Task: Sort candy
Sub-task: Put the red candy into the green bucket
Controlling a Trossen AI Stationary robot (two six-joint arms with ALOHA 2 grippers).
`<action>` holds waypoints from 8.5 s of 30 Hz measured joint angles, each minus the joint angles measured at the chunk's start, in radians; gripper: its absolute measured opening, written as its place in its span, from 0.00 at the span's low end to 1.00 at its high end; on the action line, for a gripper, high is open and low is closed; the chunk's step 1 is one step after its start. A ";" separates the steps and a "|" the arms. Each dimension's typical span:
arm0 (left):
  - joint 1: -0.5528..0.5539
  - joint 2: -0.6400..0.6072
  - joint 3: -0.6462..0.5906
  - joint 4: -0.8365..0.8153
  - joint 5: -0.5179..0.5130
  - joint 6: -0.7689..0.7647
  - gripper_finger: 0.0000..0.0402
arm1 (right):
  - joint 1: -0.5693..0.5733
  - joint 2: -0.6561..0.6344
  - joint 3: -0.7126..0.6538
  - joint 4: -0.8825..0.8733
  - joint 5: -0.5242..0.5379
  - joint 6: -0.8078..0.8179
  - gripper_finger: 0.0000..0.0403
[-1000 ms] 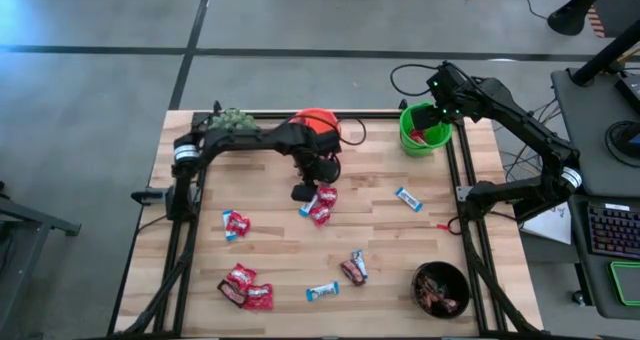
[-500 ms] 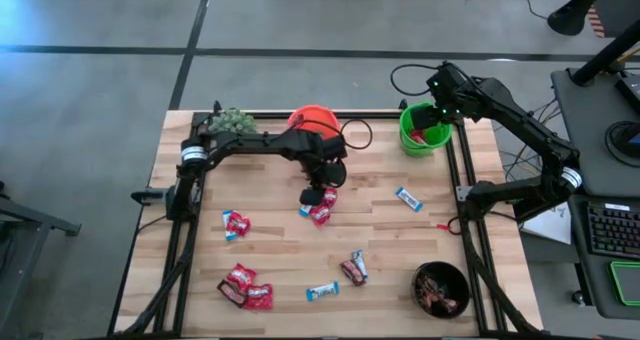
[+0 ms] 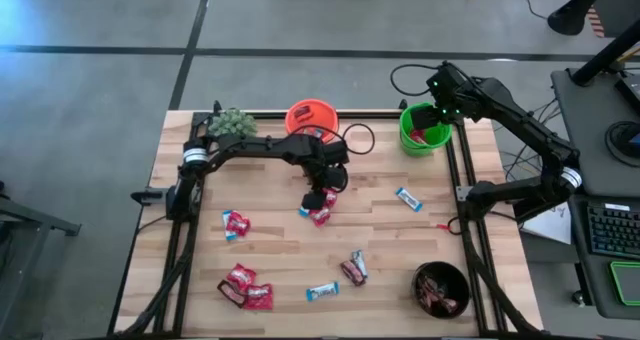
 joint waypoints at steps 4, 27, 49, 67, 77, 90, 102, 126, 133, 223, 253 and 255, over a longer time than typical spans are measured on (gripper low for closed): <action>-0.002 0.000 0.000 0.026 -0.008 -0.010 0.52 | 0.000 0.000 0.000 0.000 0.000 0.000 0.38; -0.005 0.094 0.000 0.042 -0.088 -0.072 0.52 | 0.000 0.000 0.000 -0.003 0.000 -0.001 0.38; -0.011 0.088 0.084 -0.092 -0.091 -0.063 0.03 | 0.000 0.000 0.000 -0.016 0.000 -0.012 0.38; -0.017 0.084 0.688 -0.396 -0.090 0.129 0.00 | 0.000 -0.092 0.000 -0.085 0.003 0.042 0.37; 0.075 0.038 0.683 -0.363 -0.088 0.149 0.00 | -0.001 -0.173 0.000 -0.086 -0.120 0.093 0.30; 0.155 0.039 0.683 -0.234 0.002 0.167 0.00 | 0.032 -0.172 0.000 0.221 -0.478 -0.058 0.32; 0.191 0.039 0.687 -0.011 0.118 0.074 0.00 | 0.032 -0.138 0.000 0.350 -0.581 -0.204 0.39; 0.288 0.041 0.684 0.349 0.475 -0.253 0.00 | 0.092 -0.089 0.000 0.612 -0.752 -0.360 0.45; 0.290 0.041 0.684 0.353 0.518 -0.261 0.00 | 0.092 -0.088 0.000 0.693 -0.752 -0.342 0.45; 0.307 0.069 0.682 0.365 0.566 -0.330 0.18 | 0.157 -0.062 0.000 0.765 -0.644 -0.291 0.04; 0.313 0.029 0.698 0.066 0.574 -0.239 0.50 | 0.130 -0.108 0.088 0.321 -0.216 -0.368 0.04; 0.313 0.026 0.698 0.018 0.572 -0.220 0.50 | 0.126 -0.108 0.090 0.281 -0.202 -0.361 0.04</action>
